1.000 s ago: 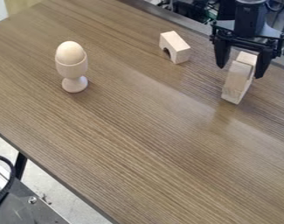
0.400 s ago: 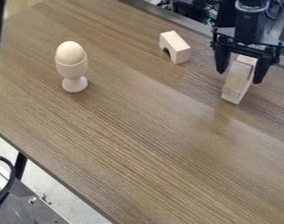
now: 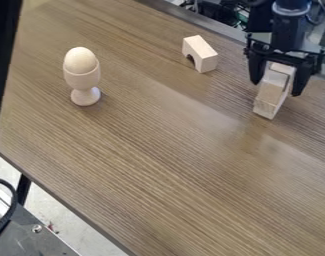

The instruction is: Align the cubes

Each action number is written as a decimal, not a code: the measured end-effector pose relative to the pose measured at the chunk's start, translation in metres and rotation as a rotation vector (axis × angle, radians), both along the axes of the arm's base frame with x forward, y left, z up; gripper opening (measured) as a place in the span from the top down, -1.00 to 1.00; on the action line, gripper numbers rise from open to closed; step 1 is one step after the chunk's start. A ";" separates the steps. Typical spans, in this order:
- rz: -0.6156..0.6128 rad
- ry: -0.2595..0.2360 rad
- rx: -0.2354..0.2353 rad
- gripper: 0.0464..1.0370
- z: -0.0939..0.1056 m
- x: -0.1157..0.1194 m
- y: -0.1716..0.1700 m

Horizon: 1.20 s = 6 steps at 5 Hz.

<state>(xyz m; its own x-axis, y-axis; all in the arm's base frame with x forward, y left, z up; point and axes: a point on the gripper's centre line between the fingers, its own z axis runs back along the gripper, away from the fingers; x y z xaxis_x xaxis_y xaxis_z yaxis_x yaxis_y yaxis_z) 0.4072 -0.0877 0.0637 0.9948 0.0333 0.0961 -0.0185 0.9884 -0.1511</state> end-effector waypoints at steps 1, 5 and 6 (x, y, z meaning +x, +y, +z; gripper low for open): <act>0.002 0.001 0.003 -0.81 -0.001 0.001 0.000; 0.048 -0.006 0.010 -0.81 -0.012 0.000 0.007; 0.061 -0.004 0.018 -0.93 -0.012 0.000 0.009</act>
